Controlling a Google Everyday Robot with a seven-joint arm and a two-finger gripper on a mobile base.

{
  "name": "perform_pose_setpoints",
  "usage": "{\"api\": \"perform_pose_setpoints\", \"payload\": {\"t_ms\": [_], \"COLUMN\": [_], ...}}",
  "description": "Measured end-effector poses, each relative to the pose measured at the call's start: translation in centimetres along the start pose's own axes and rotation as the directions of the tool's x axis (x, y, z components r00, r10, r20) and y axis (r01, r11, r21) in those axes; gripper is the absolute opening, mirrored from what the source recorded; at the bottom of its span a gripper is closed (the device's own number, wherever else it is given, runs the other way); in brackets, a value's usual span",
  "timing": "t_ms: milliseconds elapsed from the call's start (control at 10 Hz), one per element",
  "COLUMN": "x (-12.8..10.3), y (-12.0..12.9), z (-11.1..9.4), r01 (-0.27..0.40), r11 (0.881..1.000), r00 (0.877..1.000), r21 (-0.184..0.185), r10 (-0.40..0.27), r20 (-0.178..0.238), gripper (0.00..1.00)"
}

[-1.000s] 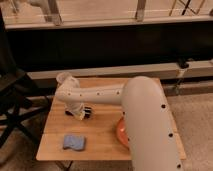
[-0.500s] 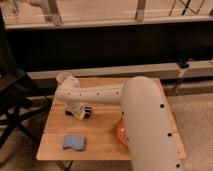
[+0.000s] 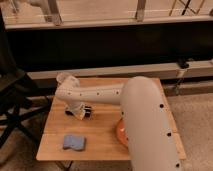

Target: Push the eraser across the table

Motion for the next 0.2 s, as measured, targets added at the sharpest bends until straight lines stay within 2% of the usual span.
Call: {"api": "perform_pose_setpoints", "payload": {"t_ms": [200], "x": [-0.01], "y": [-0.24], "z": [-0.01], "r01": [0.008], "r11": [1.000], "r00": [1.000], "r21": [0.002], "r10": [-0.008], "r20": [0.001], "gripper": [0.00]}}
